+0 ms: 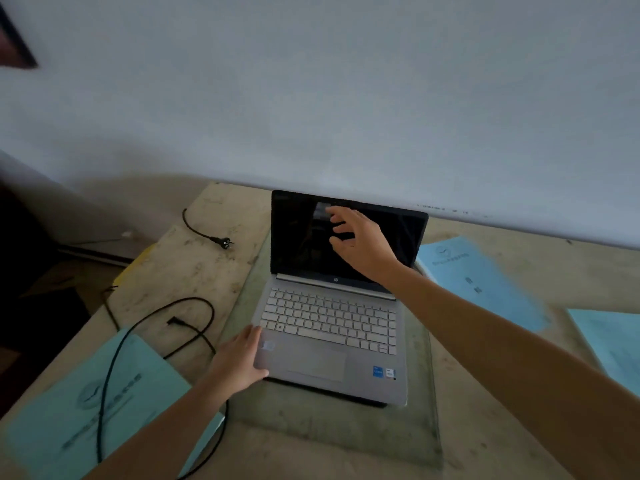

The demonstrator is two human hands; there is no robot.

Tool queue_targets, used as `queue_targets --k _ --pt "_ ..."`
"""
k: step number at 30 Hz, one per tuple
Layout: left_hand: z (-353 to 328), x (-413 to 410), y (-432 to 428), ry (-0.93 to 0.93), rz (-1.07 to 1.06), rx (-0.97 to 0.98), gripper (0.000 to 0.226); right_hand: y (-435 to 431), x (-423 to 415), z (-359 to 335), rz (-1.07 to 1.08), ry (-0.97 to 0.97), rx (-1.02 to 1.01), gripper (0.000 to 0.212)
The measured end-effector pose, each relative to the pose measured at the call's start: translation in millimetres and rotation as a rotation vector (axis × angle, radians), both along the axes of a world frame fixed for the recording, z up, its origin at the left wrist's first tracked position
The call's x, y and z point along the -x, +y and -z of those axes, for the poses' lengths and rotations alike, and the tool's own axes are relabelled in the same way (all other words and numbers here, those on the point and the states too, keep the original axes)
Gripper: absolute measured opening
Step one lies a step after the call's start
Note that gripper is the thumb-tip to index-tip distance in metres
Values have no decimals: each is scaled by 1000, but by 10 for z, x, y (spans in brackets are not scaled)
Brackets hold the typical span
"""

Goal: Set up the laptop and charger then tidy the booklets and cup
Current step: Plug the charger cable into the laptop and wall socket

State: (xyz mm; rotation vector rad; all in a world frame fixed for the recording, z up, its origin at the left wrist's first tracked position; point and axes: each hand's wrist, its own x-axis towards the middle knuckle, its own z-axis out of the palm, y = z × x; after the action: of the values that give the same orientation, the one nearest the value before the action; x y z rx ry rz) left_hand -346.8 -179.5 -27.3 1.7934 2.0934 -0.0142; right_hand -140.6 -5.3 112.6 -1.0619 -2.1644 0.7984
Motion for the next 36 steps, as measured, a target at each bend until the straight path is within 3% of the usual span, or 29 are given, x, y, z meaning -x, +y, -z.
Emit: queue_targets --k 11,20,26,32,36 --pt "-233 -89 -938 -116 -407 -318 84 -730 618 385 -303 -98 167 50" --pt "-278 630 -1346 -145 -598 -359 83 -1243 1452 931 -487 -254 327 51" --pt "-34 1235 -1069 -251 -622 -352 86 -1076 2084 1236 -399 -331 385 47" --pt "128 1661 -757 -311 -516 -384 85 -904 2625 1542 -275 -451 433 41" --pt "169 1891 -686 -348 -493 -390 83 -897 2854 1673 -271 -560 364 36"
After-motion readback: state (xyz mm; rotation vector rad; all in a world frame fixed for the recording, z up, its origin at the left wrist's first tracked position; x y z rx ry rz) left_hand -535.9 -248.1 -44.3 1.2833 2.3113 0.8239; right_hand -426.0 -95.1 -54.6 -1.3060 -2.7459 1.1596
